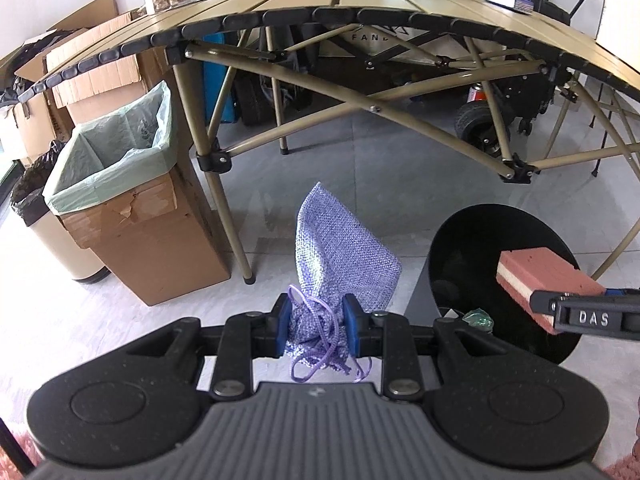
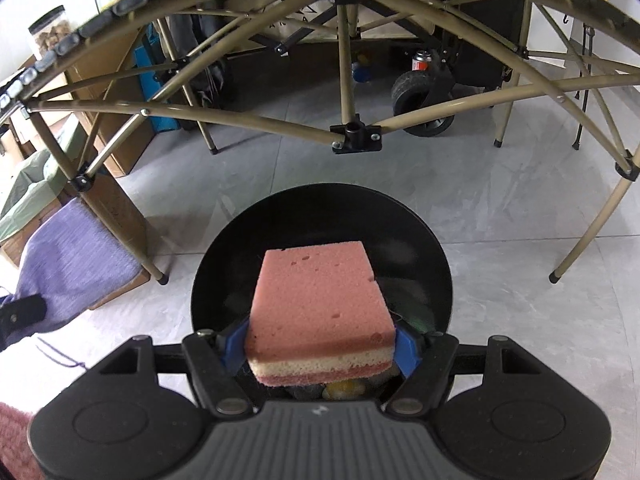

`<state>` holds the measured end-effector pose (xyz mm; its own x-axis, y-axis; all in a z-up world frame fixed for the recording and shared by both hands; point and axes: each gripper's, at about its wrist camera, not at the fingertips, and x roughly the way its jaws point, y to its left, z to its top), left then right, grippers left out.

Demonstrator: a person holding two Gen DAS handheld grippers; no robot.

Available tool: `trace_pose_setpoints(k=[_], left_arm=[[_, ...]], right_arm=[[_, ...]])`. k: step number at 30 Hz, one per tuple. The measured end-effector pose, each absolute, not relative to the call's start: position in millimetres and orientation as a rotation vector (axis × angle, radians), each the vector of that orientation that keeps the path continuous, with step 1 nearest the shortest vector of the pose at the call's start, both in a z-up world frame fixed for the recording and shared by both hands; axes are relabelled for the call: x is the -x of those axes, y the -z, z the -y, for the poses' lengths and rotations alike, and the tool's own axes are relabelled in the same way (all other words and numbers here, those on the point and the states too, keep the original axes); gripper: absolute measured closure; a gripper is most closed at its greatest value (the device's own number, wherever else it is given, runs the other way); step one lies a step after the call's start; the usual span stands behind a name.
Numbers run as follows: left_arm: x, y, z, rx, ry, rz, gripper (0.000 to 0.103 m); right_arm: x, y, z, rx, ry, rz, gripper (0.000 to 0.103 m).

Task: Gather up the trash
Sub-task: 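Lower the pouch and pink sponge down over the black bin, then open the right gripper over the bin to drop the pink sponge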

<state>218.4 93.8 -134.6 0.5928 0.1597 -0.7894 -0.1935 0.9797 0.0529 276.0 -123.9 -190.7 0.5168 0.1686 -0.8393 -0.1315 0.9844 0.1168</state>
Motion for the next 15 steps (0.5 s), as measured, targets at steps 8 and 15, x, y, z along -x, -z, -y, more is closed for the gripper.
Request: trace_pose_setpoints(k=[8,15], left_arm=[[-221,139,-90,0.012,-0.196,-0.914,0.075],[-222,140,-90,0.007,-0.198,-0.917,0.075]], right_arm=[[-290,199,127,-0.058,-0.170,-1.015,0.033],[-293,201,131,-0.079,-0.187,-1.013,0.015]])
